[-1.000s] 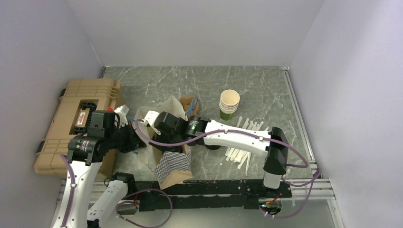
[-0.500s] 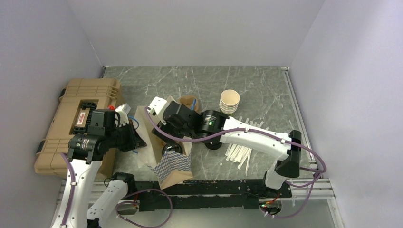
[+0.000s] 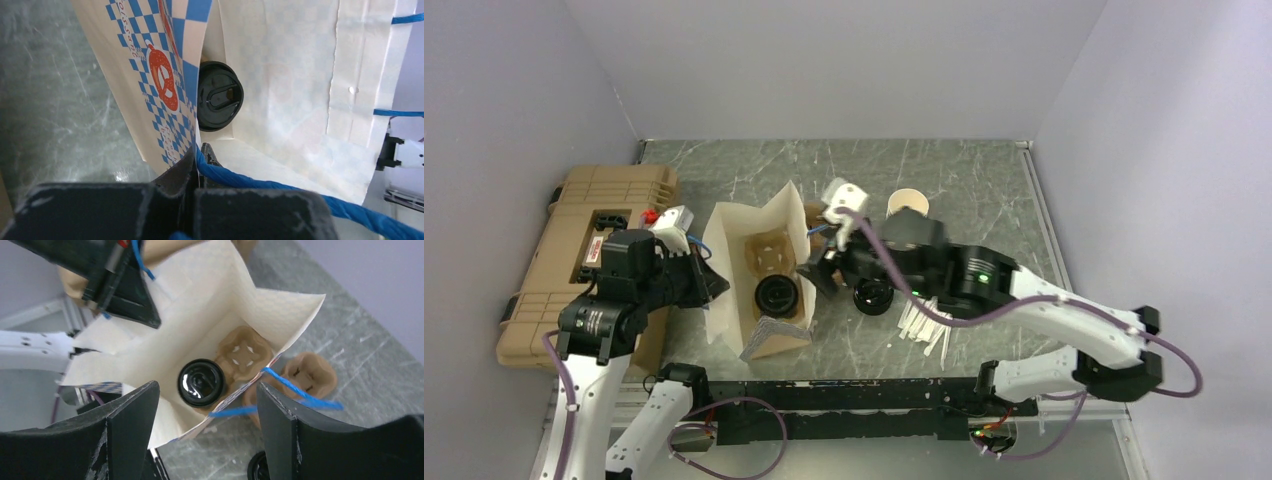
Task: Pack the takeout coffee
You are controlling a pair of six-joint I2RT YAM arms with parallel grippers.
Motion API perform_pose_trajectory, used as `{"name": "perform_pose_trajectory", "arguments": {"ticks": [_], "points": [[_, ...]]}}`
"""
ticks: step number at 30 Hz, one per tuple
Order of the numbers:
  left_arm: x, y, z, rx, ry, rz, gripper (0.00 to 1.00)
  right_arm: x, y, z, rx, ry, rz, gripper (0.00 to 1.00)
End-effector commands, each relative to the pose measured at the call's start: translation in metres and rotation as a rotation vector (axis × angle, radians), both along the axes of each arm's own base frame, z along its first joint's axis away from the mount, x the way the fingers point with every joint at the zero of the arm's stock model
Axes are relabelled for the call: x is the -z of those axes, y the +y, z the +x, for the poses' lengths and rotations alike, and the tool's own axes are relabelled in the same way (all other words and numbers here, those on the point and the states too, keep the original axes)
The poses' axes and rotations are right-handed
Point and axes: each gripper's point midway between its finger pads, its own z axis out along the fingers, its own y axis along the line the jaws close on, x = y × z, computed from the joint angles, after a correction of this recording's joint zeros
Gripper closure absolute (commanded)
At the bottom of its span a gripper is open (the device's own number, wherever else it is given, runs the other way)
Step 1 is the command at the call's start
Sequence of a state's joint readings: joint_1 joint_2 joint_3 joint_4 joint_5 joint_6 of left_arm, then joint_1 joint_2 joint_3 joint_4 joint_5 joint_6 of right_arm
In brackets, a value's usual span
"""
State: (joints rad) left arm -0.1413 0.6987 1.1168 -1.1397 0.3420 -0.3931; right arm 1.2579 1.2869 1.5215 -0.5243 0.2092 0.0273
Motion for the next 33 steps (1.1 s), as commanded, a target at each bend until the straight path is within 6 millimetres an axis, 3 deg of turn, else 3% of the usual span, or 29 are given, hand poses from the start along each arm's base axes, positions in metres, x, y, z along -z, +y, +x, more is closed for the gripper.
{"name": "perform_pose_trajectory", "arguments": {"ticks": [1, 4, 7, 16, 24, 33], "points": [[-0.037, 0.004, 0.021, 0.008, -0.251, 0.027, 1.00, -0.072, -0.025, -0.021, -0.083, -0.115, 0.288, 0.25], [-0.045, 0.007, 0.021, 0.001, -0.338, 0.042, 1.00, -0.093, -0.052, -0.028, -0.078, -0.174, 0.384, 0.23], [-0.047, 0.010, 0.021, 0.001, -0.380, 0.055, 1.00, -0.093, -0.067, -0.027, -0.051, -0.191, 0.400, 0.23], [-0.053, 0.012, 0.026, 0.002, -0.518, 0.067, 1.00, -0.054, -0.087, -0.017, 0.045, -0.166, 0.335, 0.23], [-0.065, 0.011, 0.028, 0.011, -0.633, 0.067, 1.00, -0.029, -0.105, -0.019, 0.070, -0.137, 0.303, 0.23], [-0.058, 0.007, 0.033, 0.019, -0.561, 0.056, 1.00, -0.015, -0.120, -0.017, 0.128, -0.097, 0.290, 0.23]]}}
